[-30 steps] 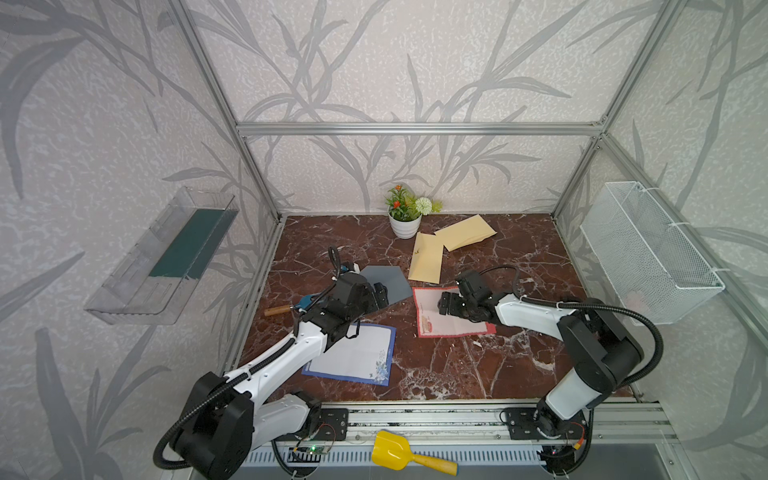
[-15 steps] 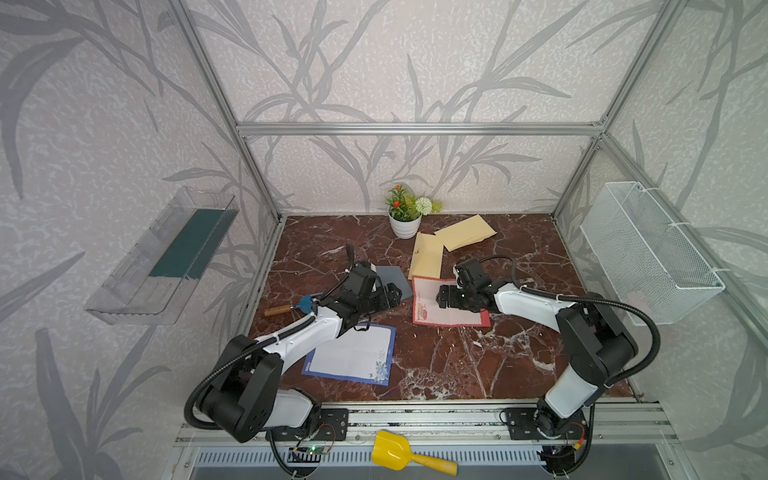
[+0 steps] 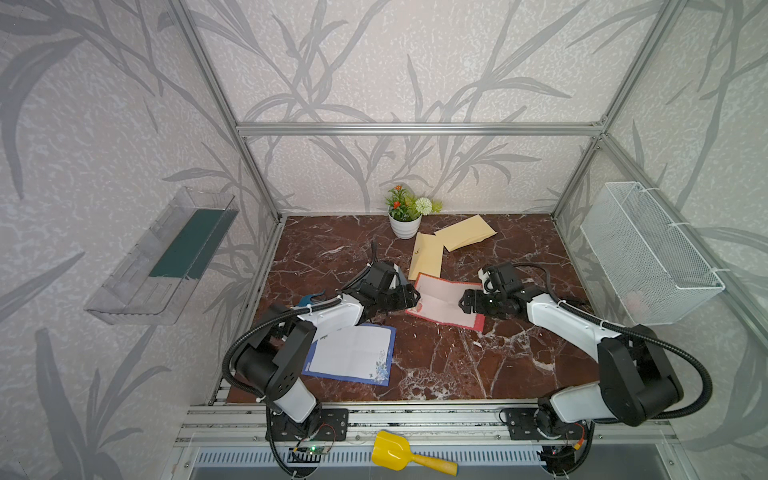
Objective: Fold the letter paper in half and place it into the envelope
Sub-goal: Fold the letter paper at the center of the board.
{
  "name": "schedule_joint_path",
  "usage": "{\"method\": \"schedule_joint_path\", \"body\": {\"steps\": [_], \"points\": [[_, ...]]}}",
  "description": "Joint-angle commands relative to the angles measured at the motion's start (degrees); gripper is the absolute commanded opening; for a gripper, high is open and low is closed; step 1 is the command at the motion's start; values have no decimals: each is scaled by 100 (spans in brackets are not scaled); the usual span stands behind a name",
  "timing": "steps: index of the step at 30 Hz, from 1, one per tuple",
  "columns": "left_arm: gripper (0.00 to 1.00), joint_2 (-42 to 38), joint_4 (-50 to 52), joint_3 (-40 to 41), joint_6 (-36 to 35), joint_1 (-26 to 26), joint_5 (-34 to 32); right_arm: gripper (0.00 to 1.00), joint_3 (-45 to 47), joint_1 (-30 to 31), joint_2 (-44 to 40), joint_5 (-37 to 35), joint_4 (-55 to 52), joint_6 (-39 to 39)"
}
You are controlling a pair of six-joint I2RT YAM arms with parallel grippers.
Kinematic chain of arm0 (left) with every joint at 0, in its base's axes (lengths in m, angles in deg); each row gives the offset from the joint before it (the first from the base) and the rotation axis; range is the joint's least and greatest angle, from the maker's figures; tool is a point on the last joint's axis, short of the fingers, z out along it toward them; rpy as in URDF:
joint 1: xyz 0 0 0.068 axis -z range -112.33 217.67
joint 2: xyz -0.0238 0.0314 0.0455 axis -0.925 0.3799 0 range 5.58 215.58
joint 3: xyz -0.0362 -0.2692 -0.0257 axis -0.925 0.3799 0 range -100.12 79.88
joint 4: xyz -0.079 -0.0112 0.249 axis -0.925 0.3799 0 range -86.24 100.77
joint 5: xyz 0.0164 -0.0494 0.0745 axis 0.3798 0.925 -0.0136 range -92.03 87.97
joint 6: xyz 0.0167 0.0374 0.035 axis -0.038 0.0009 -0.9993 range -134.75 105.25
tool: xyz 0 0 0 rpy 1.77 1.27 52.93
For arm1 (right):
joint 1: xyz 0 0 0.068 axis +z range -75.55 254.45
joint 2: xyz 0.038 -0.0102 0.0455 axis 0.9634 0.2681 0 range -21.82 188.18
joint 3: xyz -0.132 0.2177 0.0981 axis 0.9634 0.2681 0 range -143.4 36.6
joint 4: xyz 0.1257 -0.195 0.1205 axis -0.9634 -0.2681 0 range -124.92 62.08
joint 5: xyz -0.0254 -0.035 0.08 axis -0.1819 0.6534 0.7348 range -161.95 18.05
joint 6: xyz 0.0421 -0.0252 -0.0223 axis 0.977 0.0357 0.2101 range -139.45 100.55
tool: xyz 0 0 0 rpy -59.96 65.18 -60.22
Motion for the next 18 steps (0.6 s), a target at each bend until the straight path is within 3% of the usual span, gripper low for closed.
{"method": "schedule_joint_path", "body": {"steps": [1,18], "points": [[82,192,-36,-284,-145,2,61,88,129,-38,-147,193,-82,-83],[80,256,761,-1086,-729,-176,-109,82,60,-287,665,-146,150,-283]]}}
